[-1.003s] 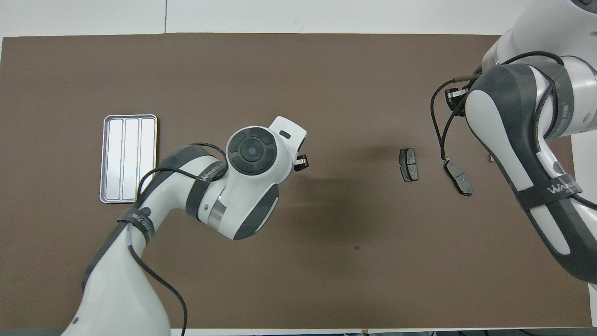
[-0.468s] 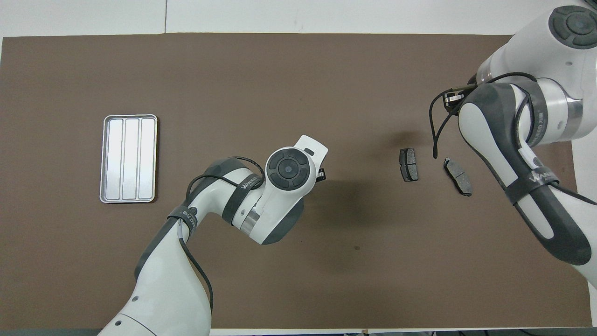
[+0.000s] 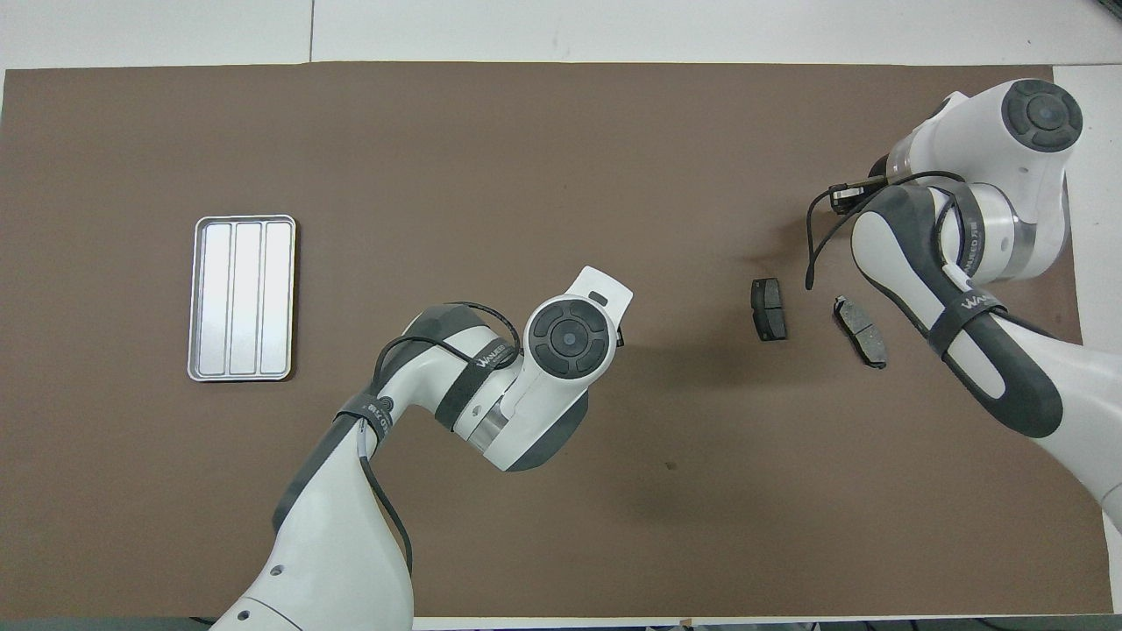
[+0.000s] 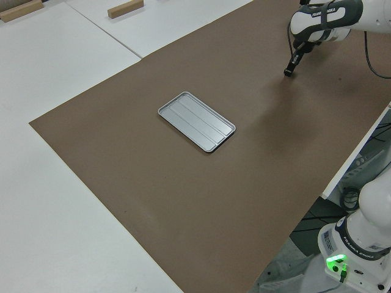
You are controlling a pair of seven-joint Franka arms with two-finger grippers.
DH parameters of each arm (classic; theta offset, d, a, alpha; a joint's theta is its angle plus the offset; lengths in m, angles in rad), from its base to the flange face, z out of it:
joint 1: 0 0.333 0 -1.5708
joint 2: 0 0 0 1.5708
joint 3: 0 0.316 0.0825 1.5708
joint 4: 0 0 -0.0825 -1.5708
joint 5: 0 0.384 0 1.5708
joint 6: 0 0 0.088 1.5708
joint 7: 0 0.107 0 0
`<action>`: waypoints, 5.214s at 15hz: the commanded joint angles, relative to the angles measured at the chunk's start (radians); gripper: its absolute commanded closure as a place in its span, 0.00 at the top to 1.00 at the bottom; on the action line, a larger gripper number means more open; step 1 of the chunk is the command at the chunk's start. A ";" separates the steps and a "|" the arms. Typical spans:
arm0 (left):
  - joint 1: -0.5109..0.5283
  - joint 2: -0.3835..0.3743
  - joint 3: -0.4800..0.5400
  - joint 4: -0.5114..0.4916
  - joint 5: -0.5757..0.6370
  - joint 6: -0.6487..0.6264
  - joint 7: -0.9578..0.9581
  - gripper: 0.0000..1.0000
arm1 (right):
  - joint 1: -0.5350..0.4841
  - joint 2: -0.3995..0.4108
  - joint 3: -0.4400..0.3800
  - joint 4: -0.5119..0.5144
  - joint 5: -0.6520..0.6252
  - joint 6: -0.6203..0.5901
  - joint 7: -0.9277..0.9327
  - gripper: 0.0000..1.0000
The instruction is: Place bearing gear from tray to pile
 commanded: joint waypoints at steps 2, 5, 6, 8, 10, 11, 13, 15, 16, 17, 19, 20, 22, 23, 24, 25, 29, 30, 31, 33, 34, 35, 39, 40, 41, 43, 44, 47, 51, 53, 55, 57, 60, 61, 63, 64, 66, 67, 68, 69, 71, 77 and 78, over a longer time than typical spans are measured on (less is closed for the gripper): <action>-0.009 0.032 0.020 0.002 0.021 0.037 -0.020 0.00 | -0.017 0.021 0.017 0.005 -0.003 0.030 -0.022 0.00; -0.003 0.026 0.020 0.006 0.026 0.022 -0.018 0.93 | -0.016 0.027 0.017 0.005 -0.003 0.033 -0.016 0.00; -0.001 0.017 0.021 0.006 0.026 0.013 -0.015 1.00 | -0.014 0.027 0.017 0.005 -0.003 0.035 -0.015 0.00; 0.017 -0.018 0.021 0.017 0.026 -0.034 -0.011 1.00 | -0.014 0.027 0.017 0.003 -0.002 0.035 -0.012 0.00; 0.040 -0.096 0.021 0.022 0.026 -0.103 0.009 1.00 | -0.014 0.027 0.017 0.003 -0.002 0.035 -0.010 0.42; 0.087 -0.156 0.020 0.022 0.026 -0.149 0.035 1.00 | -0.014 0.027 0.017 0.003 -0.002 0.035 -0.010 0.67; 0.147 -0.269 0.023 0.044 0.027 -0.258 0.087 1.00 | -0.013 0.026 0.016 0.005 -0.003 0.033 -0.008 1.00; 0.262 -0.375 0.029 0.077 0.038 -0.353 0.219 1.00 | -0.005 0.021 0.016 0.005 -0.005 0.030 -0.010 1.00; 0.332 -0.421 0.029 0.106 0.038 -0.404 0.312 1.00 | 0.001 0.012 0.014 0.005 -0.007 0.016 -0.010 1.00; 0.406 -0.446 0.032 0.147 0.038 -0.457 0.419 1.00 | 0.012 -0.009 0.014 0.005 -0.017 -0.005 -0.010 1.00; 0.524 -0.446 0.032 0.253 0.037 -0.551 0.593 1.00 | 0.033 -0.054 0.016 0.014 -0.046 -0.077 -0.010 1.00; 0.581 -0.443 0.032 0.287 0.033 -0.577 0.673 1.00 | 0.056 -0.083 0.016 0.017 -0.045 -0.114 -0.008 1.00; 0.673 -0.438 0.035 0.302 0.032 -0.631 0.811 1.00 | 0.102 -0.126 0.016 0.029 -0.045 -0.186 0.040 1.00; 0.702 -0.440 0.035 0.302 0.038 -0.677 0.888 1.00 | 0.130 -0.144 0.017 0.039 -0.045 -0.229 0.097 1.00; 0.722 -0.448 0.035 0.301 0.037 -0.697 0.958 1.00 | 0.160 -0.158 0.020 0.045 -0.043 -0.264 0.166 1.00; 0.736 -0.455 0.035 0.295 0.037 -0.709 0.992 1.00 | 0.197 -0.174 0.022 0.046 -0.037 -0.289 0.247 1.00; 0.752 -0.478 0.030 0.252 0.024 -0.708 0.982 1.00 | 0.380 -0.209 0.025 0.031 -0.027 -0.330 0.688 1.00; 0.750 -0.497 0.030 0.212 0.023 -0.676 0.968 1.00 | 0.417 -0.210 0.030 0.027 -0.025 -0.329 0.779 1.00; 0.747 -0.516 0.030 0.168 0.023 -0.647 0.954 1.00 | 0.443 -0.212 0.033 0.022 -0.014 -0.326 0.850 1.00; 0.744 -0.535 0.030 0.132 0.023 -0.636 0.953 1.00 | 0.495 -0.211 0.037 -0.004 0.010 -0.292 0.959 1.00; 0.744 -0.534 0.030 0.141 0.023 -0.645 0.953 1.00 | 0.519 -0.211 0.037 -0.041 0.013 -0.240 1.013 1.00; 0.746 -0.527 0.029 0.153 0.021 -0.650 0.951 1.00 | 0.539 -0.215 0.037 -0.084 0.013 -0.181 1.065 1.00; 0.749 -0.497 0.029 0.225 -0.019 -0.696 0.941 1.00 | 0.616 -0.172 0.036 -0.136 0.012 -0.079 1.162 1.00; 0.747 -0.495 0.029 0.235 -0.019 -0.699 0.937 1.00 | 0.635 -0.148 0.034 -0.136 0.000 -0.056 1.183 1.00; 0.749 -0.495 0.027 0.235 -0.019 -0.697 0.937 1.00 | 0.645 -0.122 0.034 -0.136 -0.005 -0.030 1.199 1.00; 0.749 -0.495 0.027 0.233 -0.020 -0.700 0.937 1.00 | 0.655 -0.091 0.033 -0.138 -0.014 -0.002 1.205 1.00; 0.747 -0.495 0.027 0.235 -0.020 -0.700 0.931 1.00 | 0.653 -0.089 0.034 -0.139 -0.019 -0.004 1.202 1.00; 0.752 -0.500 0.015 0.239 -0.019 -0.717 0.898 1.00 | 0.638 -0.089 0.034 -0.139 -0.020 -0.014 1.190 1.00; 0.752 -0.497 0.009 0.239 -0.019 -0.730 0.899 1.00 | 0.615 -0.092 0.034 -0.183 -0.020 0.045 1.170 1.00; 0.747 -0.495 0.010 0.242 -0.019 -0.748 0.899 1.00 | 0.612 -0.098 0.034 -0.213 -0.020 0.070 1.168 1.00; 0.746 -0.485 0.012 0.264 -0.019 -0.807 0.899 1.00 | 0.612 -0.100 0.034 -0.217 -0.020 0.070 1.168 1.00; 0.743 -0.472 0.012 0.296 -0.014 -0.837 0.899 1.00 | 0.612 -0.100 0.034 -0.219 -0.020 0.070 1.168 0.95; 0.747 -0.472 0.015 0.299 -0.013 -0.835 0.901 1.00 | 0.612 -0.100 0.034 -0.219 -0.020 0.068 1.168 0.74; 0.749 -0.477 0.017 0.299 -0.014 -0.832 0.901 1.00 | 0.612 -0.100 0.034 -0.219 -0.020 0.068 1.168 0.64; 0.749 -0.484 0.017 0.295 -0.008 -0.826 0.913 1.00 | 0.612 -0.100 0.036 -0.219 -0.019 0.068 1.168 0.40; 0.750 -0.484 0.018 0.296 -0.014 -0.826 0.913 1.00 | 0.610 -0.100 0.036 -0.219 -0.019 0.068 1.170 0.26; 0.752 -0.489 0.021 0.290 -0.011 -0.829 0.914 1.00 | 0.610 -0.100 0.036 -0.219 -0.020 0.068 1.168 0.02; 0.753 -0.492 0.021 0.287 -0.011 -0.828 0.914 1.00 | 0.610 -0.100 0.036 -0.219 -0.019 0.068 1.168 0.00; 0.753 -0.492 0.021 0.287 -0.013 -0.826 0.914 1.00 | 0.609 -0.100 0.036 -0.217 -0.019 0.067 1.167 0.00; 0.752 -0.492 0.021 0.285 -0.011 -0.825 0.914 1.00 | 0.609 -0.099 0.034 -0.213 -0.020 0.064 1.165 0.00; 0.744 -0.494 0.020 0.284 -0.011 -0.823 0.913 1.00 | 0.606 -0.099 0.033 -0.190 -0.020 0.033 1.160 0.00; 0.735 -0.492 0.006 0.288 -0.013 -0.812 0.914 1.00 | 0.423 -0.126 0.031 0.075 -0.005 -0.327 0.747 0.00; 0.733 -0.492 0.004 0.287 -0.013 -0.811 0.914 1.00 | 0.382 -0.131 0.030 0.074 -0.005 -0.323 0.655 0.00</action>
